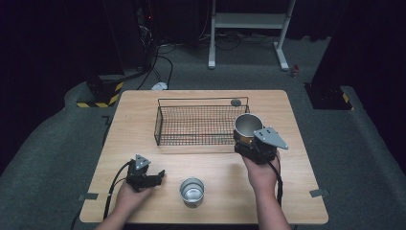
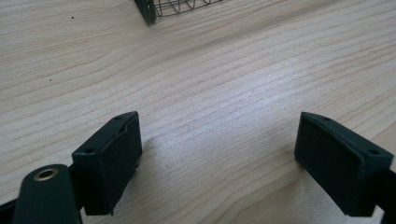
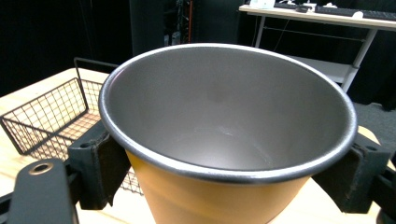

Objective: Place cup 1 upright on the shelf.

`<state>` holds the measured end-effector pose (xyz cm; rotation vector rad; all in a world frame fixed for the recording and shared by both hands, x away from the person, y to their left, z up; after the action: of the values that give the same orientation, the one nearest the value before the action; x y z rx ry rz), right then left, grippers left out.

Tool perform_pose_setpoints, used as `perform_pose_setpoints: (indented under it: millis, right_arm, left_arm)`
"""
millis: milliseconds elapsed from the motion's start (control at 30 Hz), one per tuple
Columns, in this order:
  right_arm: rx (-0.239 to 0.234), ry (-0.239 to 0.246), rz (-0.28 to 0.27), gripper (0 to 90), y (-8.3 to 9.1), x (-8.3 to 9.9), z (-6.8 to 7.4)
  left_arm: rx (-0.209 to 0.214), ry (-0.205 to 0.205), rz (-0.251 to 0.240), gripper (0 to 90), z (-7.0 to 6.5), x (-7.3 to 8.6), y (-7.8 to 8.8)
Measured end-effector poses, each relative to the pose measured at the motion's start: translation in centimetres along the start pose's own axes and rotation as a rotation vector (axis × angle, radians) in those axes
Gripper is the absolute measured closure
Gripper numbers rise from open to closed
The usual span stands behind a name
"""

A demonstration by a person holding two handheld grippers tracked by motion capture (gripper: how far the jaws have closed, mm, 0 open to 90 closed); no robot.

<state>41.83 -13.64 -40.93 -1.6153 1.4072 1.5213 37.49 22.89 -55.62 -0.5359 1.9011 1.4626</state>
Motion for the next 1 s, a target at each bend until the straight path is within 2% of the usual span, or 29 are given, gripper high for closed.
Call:
perform_pose_setpoints:
  millis: [67, 167, 467, 1000]
  right_arm:
    - [-0.002, -0.004, 0.000, 14.5, -0.3, -0.2, 0.1]
    - [-0.007, -0.020, 0.001, 14.5, -1.6, -1.0, 0.4]
    - [-0.011, -0.018, 0.013, 14.5, -4.0, -2.2, 0.5]
    - [0.002, 0.000, 0.012, 14.5, -6.7, -4.3, 0.5]
  left_arm:
    - [0.000, 0.001, -0.002, 15.5, 0.0, 0.0, 0.0]
    - [0.000, 0.000, -0.002, 15.6, 0.0, 0.0, 0.0]
    - [0.004, -0.005, -0.002, 15.8, 0.0, 0.0, 0.0]
    - [0.004, -0.013, 0.000, 16.5, 0.0, 0.0, 0.0]
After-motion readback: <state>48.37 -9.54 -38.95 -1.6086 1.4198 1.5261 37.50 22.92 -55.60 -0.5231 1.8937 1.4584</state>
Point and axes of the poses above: each handheld gripper's, and its own axes: y roughly backward along the jaws, x roughly out of its underside, z roughly to its left, the point moved 4 cm from there along -y, roughly forward along the jaws, and after that the axes turned 12 degrees about y, right-handed, at the moved point
